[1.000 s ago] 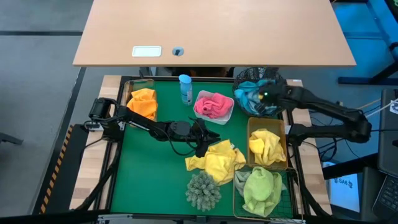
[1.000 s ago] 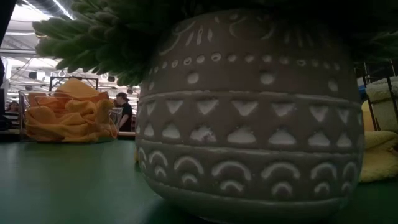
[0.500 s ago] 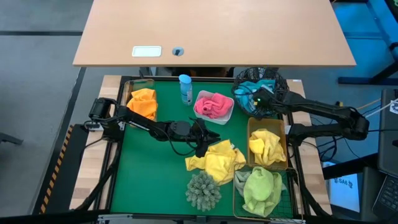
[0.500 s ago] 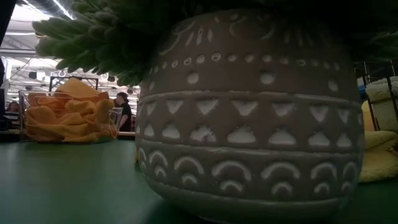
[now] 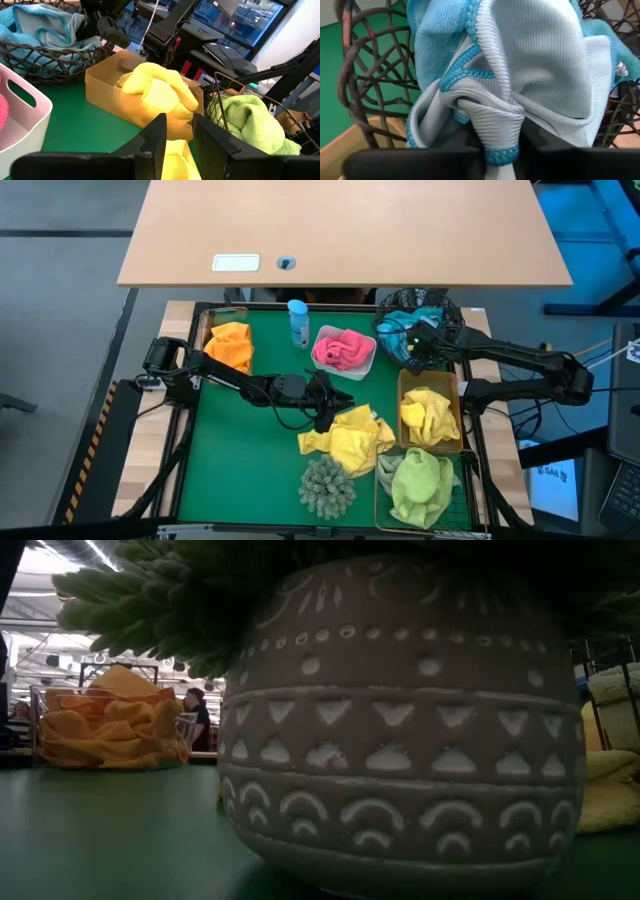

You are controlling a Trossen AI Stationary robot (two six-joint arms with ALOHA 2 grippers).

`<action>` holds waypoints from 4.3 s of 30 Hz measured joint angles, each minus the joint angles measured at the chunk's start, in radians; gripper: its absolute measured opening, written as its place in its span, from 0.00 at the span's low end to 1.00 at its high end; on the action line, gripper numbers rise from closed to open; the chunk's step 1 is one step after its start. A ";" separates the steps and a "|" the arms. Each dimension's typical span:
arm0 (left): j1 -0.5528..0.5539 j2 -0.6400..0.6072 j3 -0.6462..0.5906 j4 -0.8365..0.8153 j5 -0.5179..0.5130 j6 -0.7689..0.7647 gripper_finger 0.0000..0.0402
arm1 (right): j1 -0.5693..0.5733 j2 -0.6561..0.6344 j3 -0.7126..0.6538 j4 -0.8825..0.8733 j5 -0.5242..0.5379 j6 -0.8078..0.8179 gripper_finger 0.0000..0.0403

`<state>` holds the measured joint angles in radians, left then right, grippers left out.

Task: Sort microfiber towel by color & place in baskets
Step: Put the blue microfiber towel into the circular wire basket, then put the yellow microfiber towel into the yellow bin

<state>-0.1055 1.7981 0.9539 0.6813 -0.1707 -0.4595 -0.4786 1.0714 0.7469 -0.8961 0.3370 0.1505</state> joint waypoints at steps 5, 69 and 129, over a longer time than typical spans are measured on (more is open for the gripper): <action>0.000 0.000 0.000 0.000 0.000 0.000 0.22 | 0.000 0.000 0.052 -0.046 -0.003 0.000 0.35; 0.000 -0.224 0.000 -0.308 0.027 0.232 0.22 | 0.749 0.465 0.196 0.478 -0.454 0.115 0.58; 0.000 -0.224 0.000 -0.308 0.060 0.233 0.22 | 0.747 0.369 1.583 -0.675 -0.152 0.269 0.01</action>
<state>-0.1059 1.5742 0.9539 0.3737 -0.1104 -0.2268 0.2680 1.4408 2.3300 -1.5715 0.1852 0.4192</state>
